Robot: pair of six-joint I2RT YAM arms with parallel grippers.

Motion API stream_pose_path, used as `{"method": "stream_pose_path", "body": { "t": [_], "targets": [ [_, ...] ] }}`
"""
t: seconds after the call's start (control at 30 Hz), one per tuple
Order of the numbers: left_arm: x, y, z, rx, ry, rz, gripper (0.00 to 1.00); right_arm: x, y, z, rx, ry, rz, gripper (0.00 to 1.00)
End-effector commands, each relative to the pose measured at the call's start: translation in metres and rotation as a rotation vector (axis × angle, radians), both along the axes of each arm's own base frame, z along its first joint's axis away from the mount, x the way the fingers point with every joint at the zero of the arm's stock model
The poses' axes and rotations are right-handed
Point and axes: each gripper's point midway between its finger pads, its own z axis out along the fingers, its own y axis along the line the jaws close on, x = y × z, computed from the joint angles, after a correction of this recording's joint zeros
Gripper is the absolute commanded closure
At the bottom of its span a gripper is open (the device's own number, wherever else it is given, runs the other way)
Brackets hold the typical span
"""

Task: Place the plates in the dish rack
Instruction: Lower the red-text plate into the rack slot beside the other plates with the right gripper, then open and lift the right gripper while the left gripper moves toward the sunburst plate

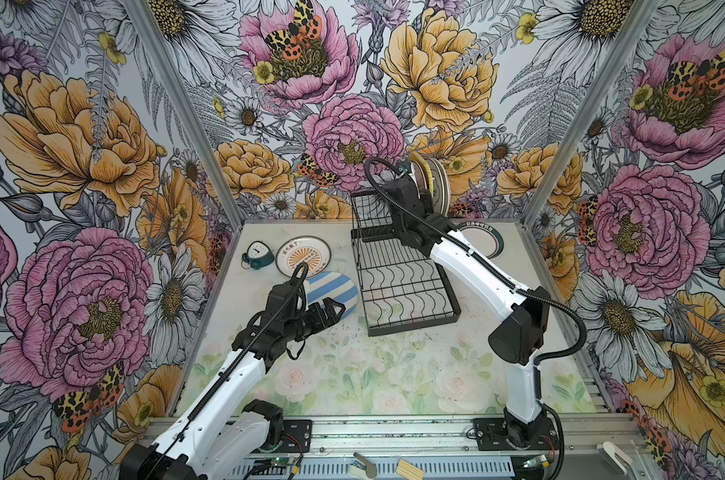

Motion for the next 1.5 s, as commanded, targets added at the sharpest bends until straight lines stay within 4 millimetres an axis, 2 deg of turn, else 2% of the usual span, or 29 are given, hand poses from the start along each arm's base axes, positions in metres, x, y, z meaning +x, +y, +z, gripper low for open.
{"method": "stream_pose_path", "body": {
  "t": [0.0, 0.1, 0.2, 0.37, 0.53, 0.77, 0.93, 1.03, 1.2, 1.33, 1.47],
  "targets": [
    [0.002, 0.004, -0.002, 0.013, -0.004, 0.021, 0.01, 0.0, -0.008, 0.01, 0.005, -0.029, -0.047, 1.0],
    [0.002, 0.004, -0.001, 0.014, -0.007, 0.021, 0.01, -0.002, -0.007, 0.012, 0.006, -0.029, -0.044, 1.0],
    [0.002, 0.005, -0.001, 0.013, -0.01, 0.025, 0.01, -0.005, -0.008, 0.016, 0.012, -0.035, -0.039, 0.84],
    [0.001, 0.005, -0.001, 0.013, -0.012, 0.026, 0.01, -0.01, -0.008, 0.025, 0.023, -0.045, -0.031, 0.72],
    [0.001, 0.006, 0.001, 0.014, -0.017, 0.029, 0.01, -0.018, -0.009, 0.039, 0.036, -0.064, -0.019, 0.7],
    [0.005, 0.006, 0.004, 0.023, -0.028, 0.033, 0.01, -0.039, -0.006, 0.064, 0.069, -0.092, 0.021, 0.66],
    [0.015, 0.011, 0.007, 0.056, -0.036, 0.042, 0.01, -0.06, -0.006, 0.068, 0.112, -0.079, 0.062, 0.61],
    [0.027, 0.013, 0.012, 0.105, -0.045, 0.033, 0.01, -0.074, -0.007, 0.063, 0.154, -0.047, 0.098, 0.59],
    [0.063, 0.014, 0.02, 0.218, -0.05, 0.003, 0.04, -0.104, -0.013, 0.032, 0.25, 0.055, 0.164, 0.52],
    [0.097, 0.017, 0.013, 0.323, -0.004, -0.008, 0.09, -0.129, -0.017, 0.002, 0.342, 0.144, 0.213, 0.43],
    [0.134, 0.012, 0.0, 0.394, 0.023, -0.041, 0.21, -0.152, -0.025, -0.033, 0.428, 0.231, 0.228, 0.39]
  ]
}}
